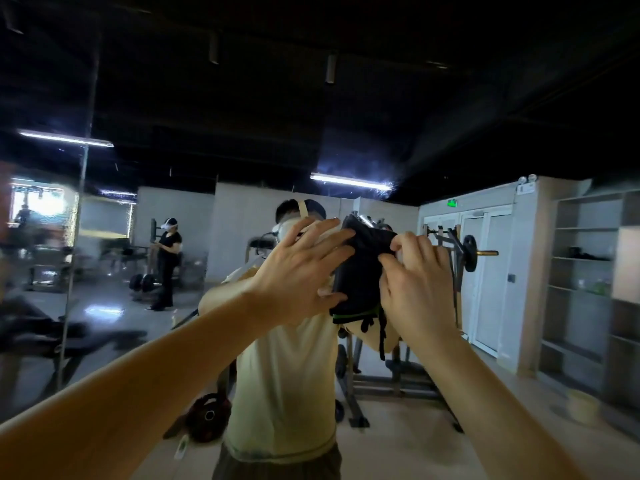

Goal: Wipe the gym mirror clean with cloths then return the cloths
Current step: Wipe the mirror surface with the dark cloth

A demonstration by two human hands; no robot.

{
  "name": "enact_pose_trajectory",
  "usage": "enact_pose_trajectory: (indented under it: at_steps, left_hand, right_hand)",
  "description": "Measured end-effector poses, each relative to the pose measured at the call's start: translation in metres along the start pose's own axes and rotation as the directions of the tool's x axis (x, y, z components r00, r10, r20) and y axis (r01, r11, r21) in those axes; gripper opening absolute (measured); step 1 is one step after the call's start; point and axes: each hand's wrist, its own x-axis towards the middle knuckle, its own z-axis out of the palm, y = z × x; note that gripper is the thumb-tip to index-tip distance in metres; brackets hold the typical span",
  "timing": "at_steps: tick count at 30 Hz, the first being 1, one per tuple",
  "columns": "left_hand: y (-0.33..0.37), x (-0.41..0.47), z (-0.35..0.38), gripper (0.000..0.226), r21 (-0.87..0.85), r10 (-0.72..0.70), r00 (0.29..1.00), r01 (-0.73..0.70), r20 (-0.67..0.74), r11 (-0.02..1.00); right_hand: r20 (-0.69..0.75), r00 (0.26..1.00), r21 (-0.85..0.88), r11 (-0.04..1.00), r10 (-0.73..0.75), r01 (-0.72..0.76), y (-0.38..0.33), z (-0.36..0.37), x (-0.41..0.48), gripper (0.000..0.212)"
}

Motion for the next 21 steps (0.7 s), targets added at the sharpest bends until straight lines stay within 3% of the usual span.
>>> enact_pose_trajectory:
  at_steps: [5,9,12,16,18,21]
  left_hand:
    - [0.011,0.002,0.002,0.072,-0.047,-0.058,0.997,0.056,-0.044,0.997]
    - [0.004,-0.014,-0.004,0.068,-0.100,-0.094,0.989,0.082,-0.116,0.992]
    - [-0.025,-0.041,-0.019,0.047,-0.102,-0.136,0.977,0.120,-0.167,0.987]
    - [-0.076,-0.082,-0.038,0.048,-0.069,-0.276,0.936,0.267,-0.221,0.961]
    - [-0.096,-0.095,-0.045,0.052,-0.056,-0.358,0.907,0.355,-0.223,0.933]
    - [-0.112,-0.103,-0.046,0.064,-0.036,-0.489,0.856,0.491,-0.165,0.871]
  right_hand:
    - [-0.075,0.997,0.064,0.998,-0.011,0.016,-0.034,0.019,-0.005,0.039]
    - [0.108,0.991,0.063,0.994,0.080,-0.087,-0.043,0.038,-0.013,0.083]
    - [0.088,0.968,0.063,0.968,0.236,-0.242,-0.043,0.046,0.021,0.074]
    - [-0.035,0.939,0.138,0.932,0.342,-0.335,-0.068,0.055,0.077,0.066]
    - [-0.075,0.970,0.120,0.967,0.233,-0.223,-0.104,0.063,0.092,0.067]
    - [-0.014,0.987,0.098,0.983,-0.157,0.158,-0.159,0.069,0.100,0.068]
